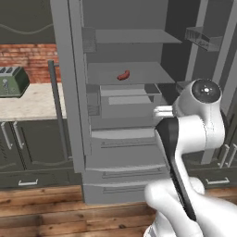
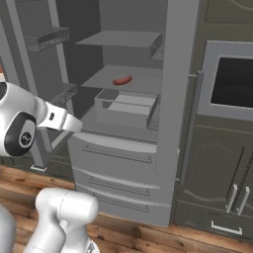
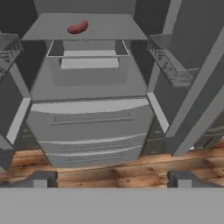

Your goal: Move the hot dog bun to the plate on the dining table and place the condiment next to that plate. Then navigate to the fridge and take the sausage and place it on the plate as well.

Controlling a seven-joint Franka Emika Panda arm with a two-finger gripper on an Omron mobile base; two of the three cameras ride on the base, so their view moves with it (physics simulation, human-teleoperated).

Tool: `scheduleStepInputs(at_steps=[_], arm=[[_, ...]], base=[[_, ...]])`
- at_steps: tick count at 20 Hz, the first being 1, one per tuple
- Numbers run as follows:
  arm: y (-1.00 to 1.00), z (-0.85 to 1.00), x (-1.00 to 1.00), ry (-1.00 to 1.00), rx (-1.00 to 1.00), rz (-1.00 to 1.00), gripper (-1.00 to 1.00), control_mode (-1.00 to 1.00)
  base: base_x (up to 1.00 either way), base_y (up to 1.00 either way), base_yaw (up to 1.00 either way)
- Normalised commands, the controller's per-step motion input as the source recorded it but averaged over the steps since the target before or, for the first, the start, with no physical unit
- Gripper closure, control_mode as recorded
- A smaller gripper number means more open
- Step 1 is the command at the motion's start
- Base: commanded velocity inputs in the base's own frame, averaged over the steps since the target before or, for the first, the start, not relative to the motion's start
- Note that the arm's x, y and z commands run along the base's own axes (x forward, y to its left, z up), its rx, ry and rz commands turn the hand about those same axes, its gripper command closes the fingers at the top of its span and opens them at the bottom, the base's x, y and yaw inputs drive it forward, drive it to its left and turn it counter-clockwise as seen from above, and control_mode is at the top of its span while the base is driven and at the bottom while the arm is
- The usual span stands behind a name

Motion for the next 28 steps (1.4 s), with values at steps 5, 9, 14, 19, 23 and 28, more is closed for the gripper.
scheduleStepInputs(at_steps=[5,9,14,19,23,28], arm=[[-0.27,-0.47,-0.17,0.32,-0.03,0.18,-1.00,-1.00],[0.00,-0.19,0.08,0.26,0.03,0.03,-1.00,-1.00],[0.00,-0.04,0.03,0.10,0.00,0.00,-1.00,1.00],[0.00,0.00,0.00,0.00,0.00,0.00,-1.00,1.00],[0.00,0.00,0.00,0.00,0.00,0.00,-1.00,1.00],[0.00,0.00,0.00,0.00,0.00,0.00,-1.00,1.00]], base=[[0.00,0.00,0.00],[0.00,0.00,0.00],[0.19,-0.02,0.00],[0.84,-0.12,0.00],[0.76,-0.07,-0.03],[0.73,0.00,-0.09]])
